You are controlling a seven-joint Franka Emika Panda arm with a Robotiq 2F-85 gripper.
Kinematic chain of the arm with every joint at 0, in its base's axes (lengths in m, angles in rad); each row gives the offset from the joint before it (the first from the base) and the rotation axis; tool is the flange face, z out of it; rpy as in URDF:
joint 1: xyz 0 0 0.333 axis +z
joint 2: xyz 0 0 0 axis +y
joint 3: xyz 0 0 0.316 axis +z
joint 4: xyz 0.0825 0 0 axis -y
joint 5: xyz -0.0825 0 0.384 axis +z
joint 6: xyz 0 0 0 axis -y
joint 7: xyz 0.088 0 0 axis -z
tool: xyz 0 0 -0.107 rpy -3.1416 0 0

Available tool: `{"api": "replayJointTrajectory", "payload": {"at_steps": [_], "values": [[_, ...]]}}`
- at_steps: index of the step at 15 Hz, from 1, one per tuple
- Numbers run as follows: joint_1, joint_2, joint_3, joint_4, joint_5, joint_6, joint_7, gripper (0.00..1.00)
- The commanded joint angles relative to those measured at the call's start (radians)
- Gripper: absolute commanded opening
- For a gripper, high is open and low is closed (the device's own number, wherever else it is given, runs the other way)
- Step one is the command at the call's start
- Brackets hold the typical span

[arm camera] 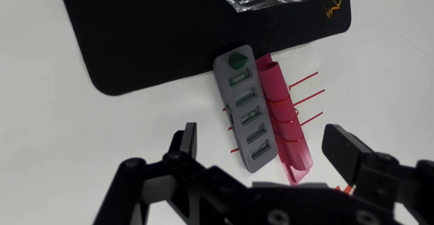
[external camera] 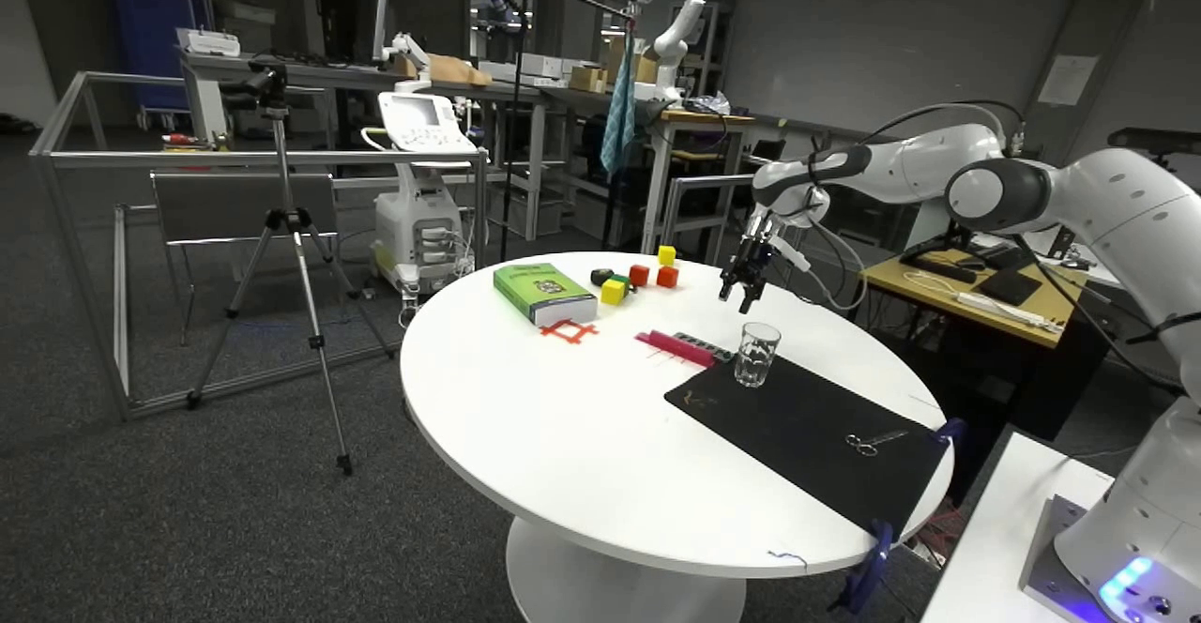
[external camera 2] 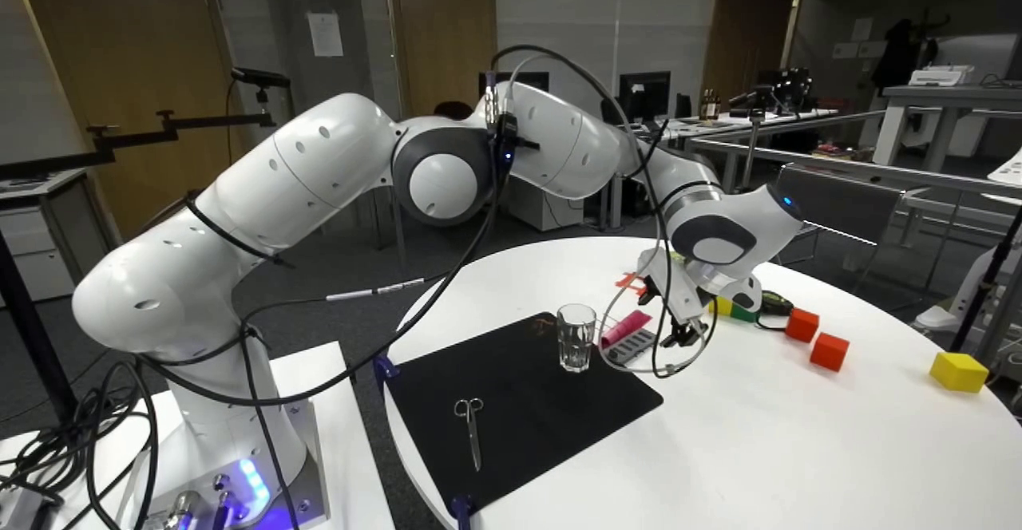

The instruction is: Lift the black object from the table and put it in the glass cup

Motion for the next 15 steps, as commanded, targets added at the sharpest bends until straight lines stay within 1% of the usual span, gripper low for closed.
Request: {"api": "replayJointTrajectory", "payload": {"at_steps": [1, 5, 6, 7, 9, 15], "values": [[-0.009, 0.012, 0.02, 0.008, -0.03, -0.001, 0.009, 1.0], [0.003, 0.03, 0.021, 0.021, -0.046, -0.001, 0.013, 1.0], [0.015, 0.028, 0.001, 0.018, -0.029, 0.0, 0.006, 1.0], [0.008, 0.026, 0.009, 0.005, -0.01, 0.042, -0.009, 1.0], [-0.004, 0.037, 0.023, 0.006, 0.015, 0.053, -0.024, 1.0], [-0.009, 0.071, 0.044, 0.021, 0.079, 0.044, -0.054, 1.0]]}}
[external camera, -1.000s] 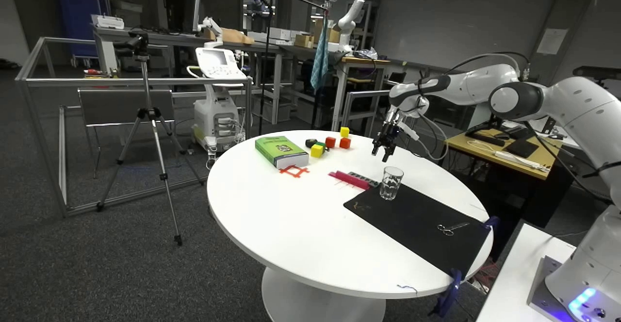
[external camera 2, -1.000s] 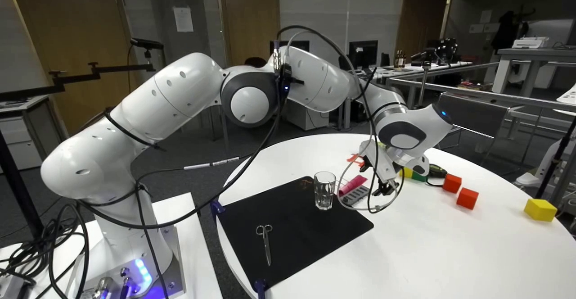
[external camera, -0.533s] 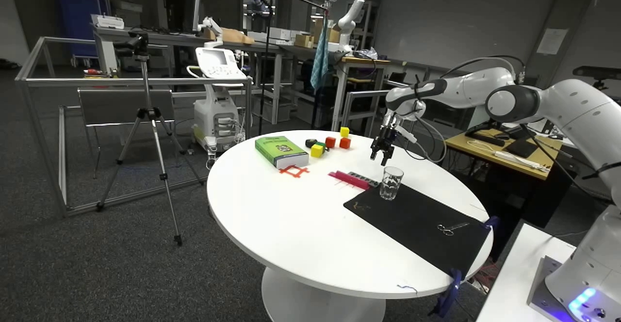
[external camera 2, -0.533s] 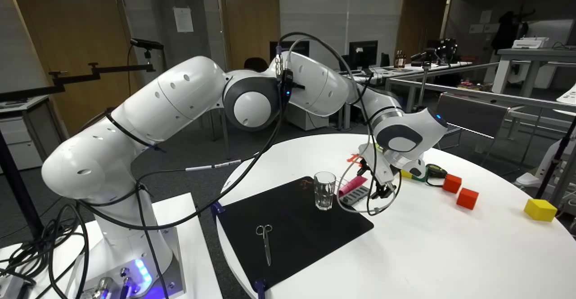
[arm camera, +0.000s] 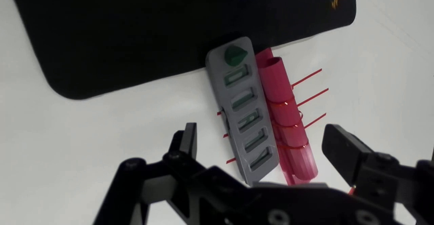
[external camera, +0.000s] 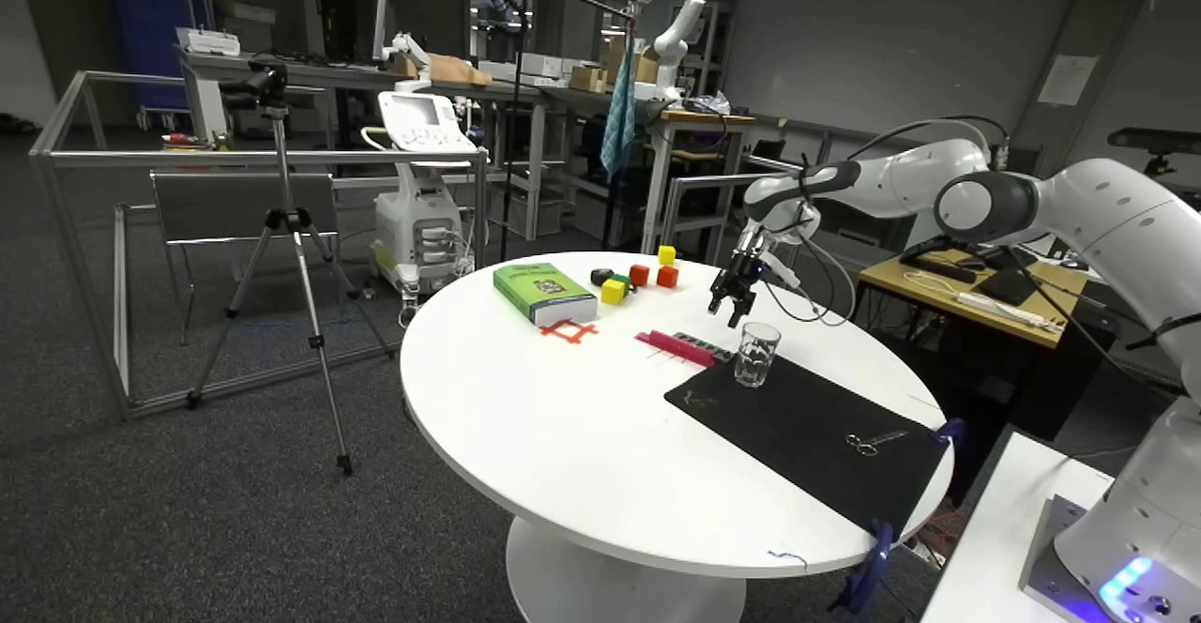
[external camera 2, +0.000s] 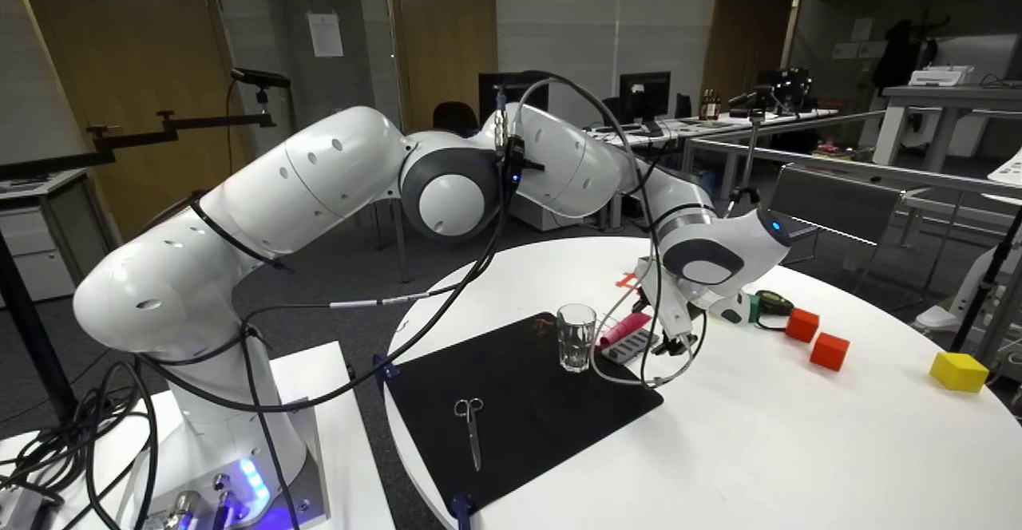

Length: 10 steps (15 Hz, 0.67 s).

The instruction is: Lift the black object from the table and put it in the glass cup

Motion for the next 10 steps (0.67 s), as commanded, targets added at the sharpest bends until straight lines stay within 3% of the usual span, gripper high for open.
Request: {"api": "replayJointTrajectory", "payload": {"at_steps": [1, 10], "values": [[-0.016, 0.013, 0.03, 0.007, 0.032, -0.001, -0.042, 1.0], [-0.027, 0.05, 0.081, 0.013, -0.02, -0.006, -0.125, 1.0]]}}
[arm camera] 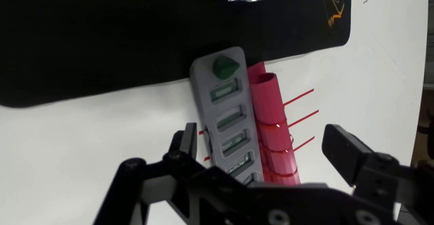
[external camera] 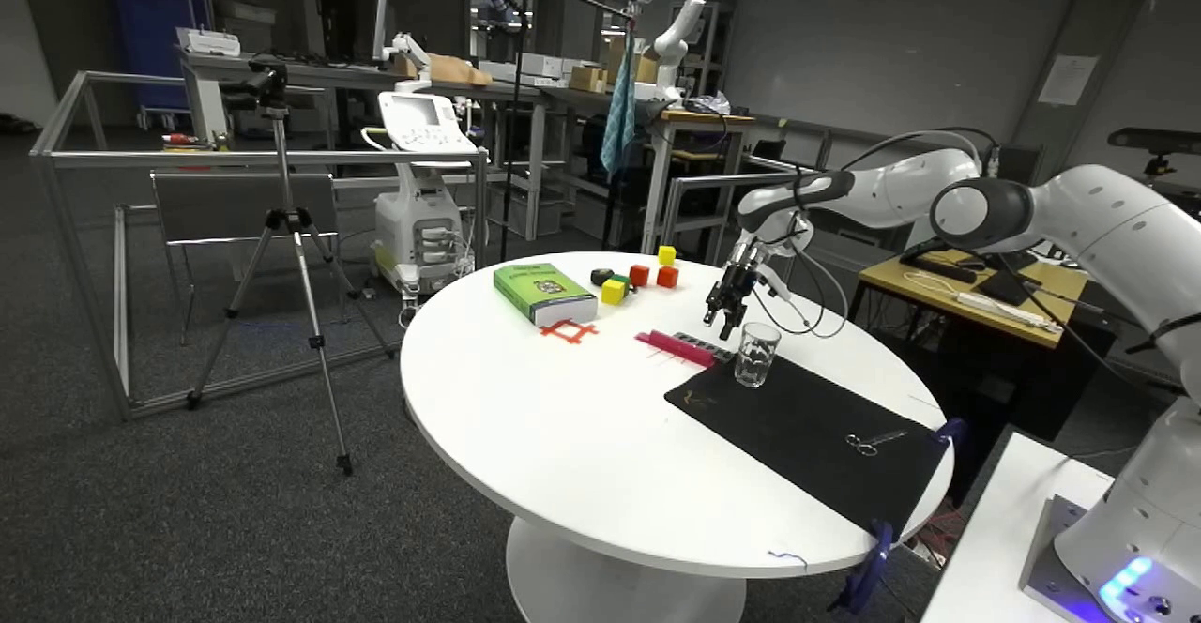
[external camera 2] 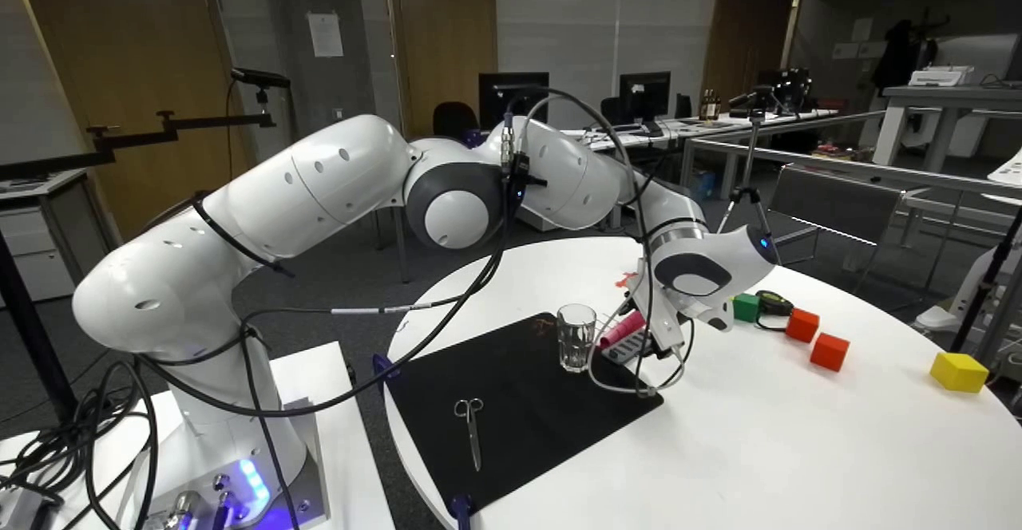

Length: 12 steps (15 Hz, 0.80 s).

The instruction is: Lift the black object from the table and put it in the glass cup

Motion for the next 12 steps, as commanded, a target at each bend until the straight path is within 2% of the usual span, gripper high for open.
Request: {"api": "replayJointTrajectory", "payload": {"at_steps": [1, 3, 4, 12], "values": [[-0.019, 0.012, 0.031, 0.014, -0.022, -0.005, -0.033, 1.0], [-0.018, 0.018, 0.031, 0.013, -0.027, -0.003, -0.042, 1.0], [-0.005, 0.013, 0.011, 0.005, -0.011, -0.001, -0.052, 1.0], [-0.003, 0.025, 0.013, 0.003, -0.002, 0.028, -0.091, 1.0]]}}
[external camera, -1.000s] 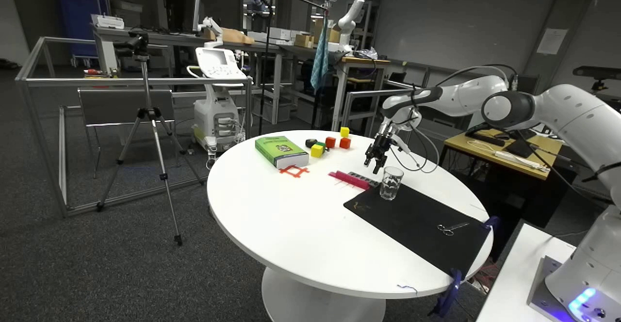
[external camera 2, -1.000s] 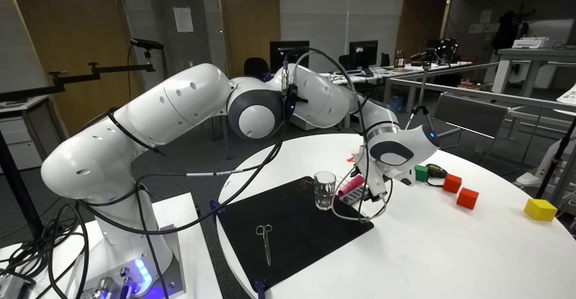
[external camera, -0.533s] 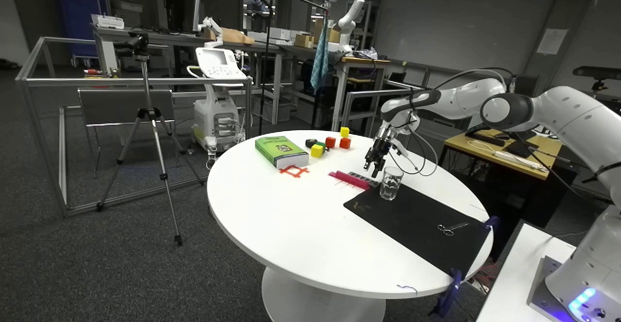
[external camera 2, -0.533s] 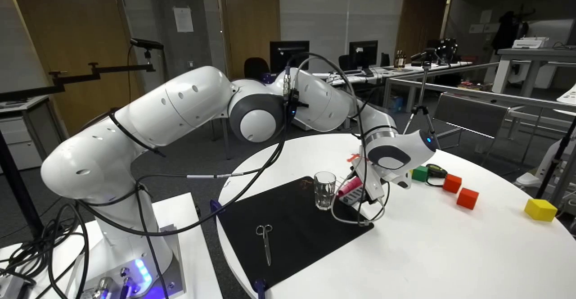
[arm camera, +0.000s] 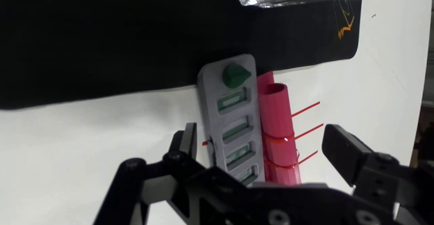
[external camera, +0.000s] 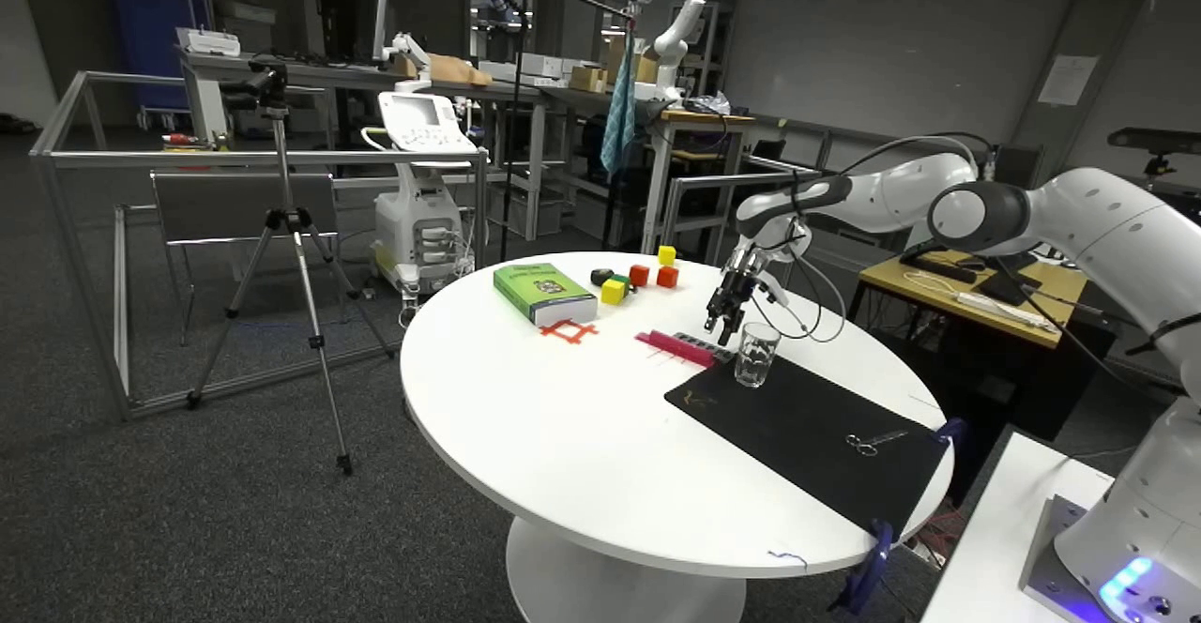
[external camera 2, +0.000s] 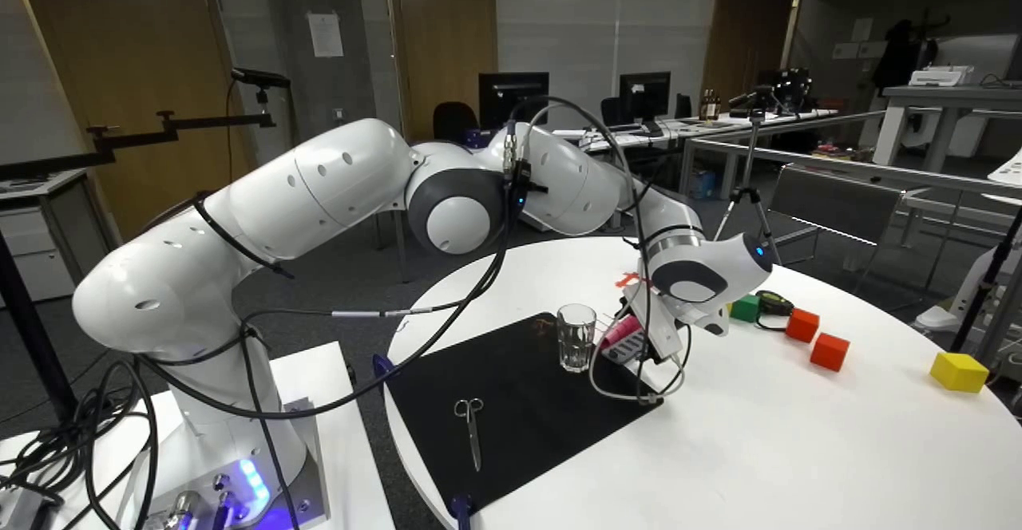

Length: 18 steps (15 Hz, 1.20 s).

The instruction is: Lift the black object from the table and put it in the glass cup

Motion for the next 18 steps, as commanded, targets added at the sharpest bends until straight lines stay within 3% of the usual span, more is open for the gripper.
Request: {"api": "replayJointTrajectory", "payload": {"at_steps": [1, 7, 18], "values": [[-0.004, 0.008, 0.007, 0.003, 0.007, 0.032, -0.031, 1.0], [-0.003, 0.018, 0.013, 0.0, 0.019, 0.082, -0.038, 1.0], [0.006, 0.013, 0.006, -0.016, 0.008, 0.064, -0.015, 1.0]]}}
